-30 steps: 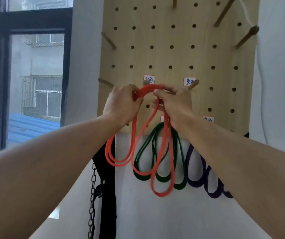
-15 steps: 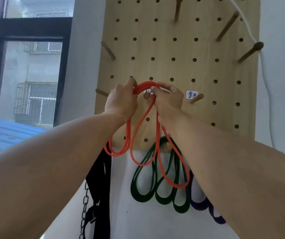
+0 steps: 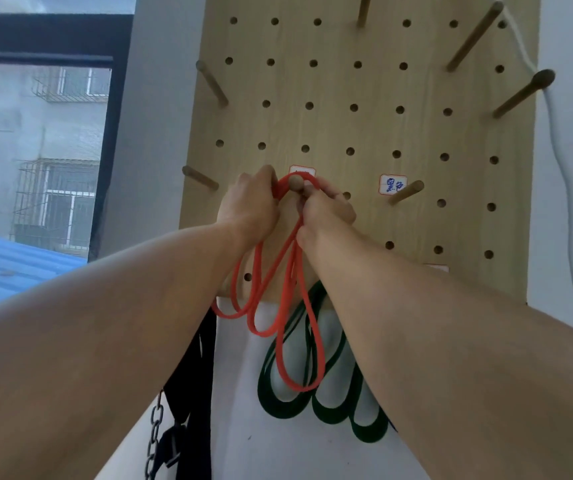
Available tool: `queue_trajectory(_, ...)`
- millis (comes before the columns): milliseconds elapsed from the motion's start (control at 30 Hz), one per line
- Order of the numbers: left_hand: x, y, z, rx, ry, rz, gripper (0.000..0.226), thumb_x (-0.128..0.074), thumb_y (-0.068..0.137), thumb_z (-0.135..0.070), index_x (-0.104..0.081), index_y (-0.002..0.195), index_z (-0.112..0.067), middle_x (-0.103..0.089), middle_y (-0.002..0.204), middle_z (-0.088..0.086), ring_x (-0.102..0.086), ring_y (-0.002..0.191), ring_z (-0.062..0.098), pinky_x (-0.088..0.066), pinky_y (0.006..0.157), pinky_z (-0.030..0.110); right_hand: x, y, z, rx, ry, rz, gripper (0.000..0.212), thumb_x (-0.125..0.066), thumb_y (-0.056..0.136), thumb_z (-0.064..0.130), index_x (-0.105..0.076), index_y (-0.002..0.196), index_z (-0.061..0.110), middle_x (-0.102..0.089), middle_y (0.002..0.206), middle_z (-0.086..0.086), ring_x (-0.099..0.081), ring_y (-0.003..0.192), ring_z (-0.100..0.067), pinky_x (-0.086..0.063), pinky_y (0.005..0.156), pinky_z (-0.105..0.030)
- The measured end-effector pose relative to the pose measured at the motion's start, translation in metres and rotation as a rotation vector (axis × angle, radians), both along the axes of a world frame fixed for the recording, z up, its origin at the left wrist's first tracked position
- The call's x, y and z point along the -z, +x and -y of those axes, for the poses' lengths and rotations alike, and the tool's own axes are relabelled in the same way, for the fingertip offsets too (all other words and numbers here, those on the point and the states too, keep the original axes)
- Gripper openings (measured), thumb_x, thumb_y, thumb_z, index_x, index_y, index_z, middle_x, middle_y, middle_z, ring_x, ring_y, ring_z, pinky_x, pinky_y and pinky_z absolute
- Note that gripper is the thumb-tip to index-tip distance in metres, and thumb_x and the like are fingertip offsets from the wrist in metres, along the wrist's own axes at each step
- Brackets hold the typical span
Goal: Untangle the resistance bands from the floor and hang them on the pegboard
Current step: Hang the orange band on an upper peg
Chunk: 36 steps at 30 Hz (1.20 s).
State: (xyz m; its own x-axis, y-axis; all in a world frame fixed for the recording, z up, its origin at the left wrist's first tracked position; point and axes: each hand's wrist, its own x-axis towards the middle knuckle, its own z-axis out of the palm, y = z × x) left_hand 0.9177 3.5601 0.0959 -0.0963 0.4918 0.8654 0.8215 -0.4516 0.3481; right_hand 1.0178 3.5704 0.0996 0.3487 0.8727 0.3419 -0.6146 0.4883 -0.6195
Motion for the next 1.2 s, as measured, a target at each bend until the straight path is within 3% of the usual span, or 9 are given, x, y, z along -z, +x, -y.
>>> queue_trajectory(67, 0.0, 0.001, -0.003, 0.001, -0.013, -0.004, 0.017, -0.052, 0.094, -0.013, -0.06, 0.108, -0.012, -0.065, 0.101, 0.012, -0.065, 0.089, 0.033, -0.059, 0.081, 0.049, -0.003, 0.003, -0.003, 0.028, 0.006, 0.025, 0.025, -0.066, 0.093, -0.01, -0.072, 0.112, 0.005, -0.072, 0.085, -0.008, -0.069, 0.067, -0.014, -0.057, 0.052, -0.015)
queue_trajectory(167, -0.001, 0.004, -0.01, -0.019, -0.026, 0.007, 0.018, -0.053, 0.093, -0.007, -0.065, 0.106, -0.01, -0.065, 0.101, 0.012, -0.065, 0.09, 0.032, -0.059, 0.082, 0.048, -0.009, 0.008, -0.018, 0.139, -0.006, 0.182, 0.022, -0.073, 0.09, -0.004, -0.076, 0.107, 0.009, -0.078, 0.098, -0.011, -0.076, 0.087, -0.022, -0.064, 0.085, -0.031)
queue_trajectory(233, -0.002, 0.006, -0.013, -0.025, -0.034, 0.034, 0.02, -0.053, 0.091, -0.004, -0.07, 0.102, -0.009, -0.066, 0.1, 0.011, -0.065, 0.089, 0.032, -0.059, 0.082, 0.047, -0.012, 0.012, -0.03, 0.203, -0.026, 0.298, 0.022, -0.079, 0.086, 0.002, -0.079, 0.104, 0.015, -0.079, 0.101, -0.009, -0.077, 0.094, -0.023, -0.062, 0.094, -0.038)
queue_trajectory(400, 0.002, 0.011, -0.022, -0.013, -0.055, 0.07, 0.021, -0.054, 0.092, -0.005, -0.07, 0.103, -0.011, -0.064, 0.099, 0.007, -0.065, 0.091, 0.03, -0.058, 0.084, 0.045, -0.017, 0.029, -0.033, 0.441, 0.0, 0.691, 0.026, -0.08, 0.089, 0.021, -0.08, 0.115, 0.024, -0.077, 0.118, 0.0, -0.072, 0.11, -0.018, -0.055, 0.103, -0.03)
queue_trajectory(533, 0.009, 0.015, -0.027, -0.019, -0.04, 0.085, 0.019, -0.052, 0.092, -0.009, -0.067, 0.103, -0.013, -0.065, 0.103, 0.009, -0.065, 0.092, 0.031, -0.058, 0.083, 0.047, -0.01, 0.046, -0.029, 0.684, 0.179, 1.048, 0.027, -0.068, 0.097, 0.022, -0.077, 0.123, 0.027, -0.074, 0.127, 0.001, -0.066, 0.118, -0.015, -0.048, 0.091, -0.021)
queue_trajectory(633, 0.008, 0.017, -0.026, -0.043, -0.043, 0.072, 0.018, -0.049, 0.093, -0.009, -0.063, 0.102, -0.013, -0.064, 0.102, 0.008, -0.063, 0.091, 0.03, -0.057, 0.082, 0.048, -0.01, 0.055, -0.031, 0.905, 0.218, 1.394, 0.029, -0.055, 0.102, 0.03, -0.072, 0.126, 0.026, -0.06, 0.112, -0.001, -0.059, 0.098, -0.018, -0.038, 0.077, -0.029)
queue_trajectory(700, 0.004, 0.015, -0.026, -0.074, -0.039, 0.082, 0.018, -0.048, 0.093, -0.007, -0.064, 0.099, -0.013, -0.064, 0.101, 0.009, -0.063, 0.089, 0.03, -0.057, 0.081, 0.047, -0.017, 0.055, -0.028, 1.015, 0.19, 1.531, 0.031, -0.051, 0.105, 0.026, -0.069, 0.13, 0.022, -0.052, 0.117, -0.006, -0.058, 0.104, -0.025, -0.036, 0.078, -0.033)
queue_trajectory(833, 0.004, 0.017, -0.027, -0.096, -0.061, 0.113, 0.021, -0.049, 0.093, -0.005, -0.067, 0.097, -0.014, -0.064, 0.101, 0.008, -0.064, 0.089, 0.03, -0.058, 0.081, 0.046, -0.028, 0.047, -0.026, 1.004, 0.094, 1.554, 0.036, -0.051, 0.102, 0.018, -0.067, 0.134, 0.018, -0.063, 0.135, -0.008, -0.062, 0.122, -0.032, -0.047, 0.089, -0.035)
queue_trajectory(1200, 0.022, 0.01, -0.007, 0.052, -0.097, 0.1, 0.028, -0.055, 0.096, -0.012, -0.069, 0.12, -0.017, -0.07, 0.111, 0.003, -0.068, 0.099, 0.026, -0.057, 0.083, 0.04, -0.011, 0.043, 0.001, 0.861, 0.094, 1.38, 0.029, -0.056, 0.1, 0.026, -0.075, 0.122, 0.028, -0.074, 0.12, -0.003, -0.069, 0.111, -0.028, -0.055, 0.089, -0.035)
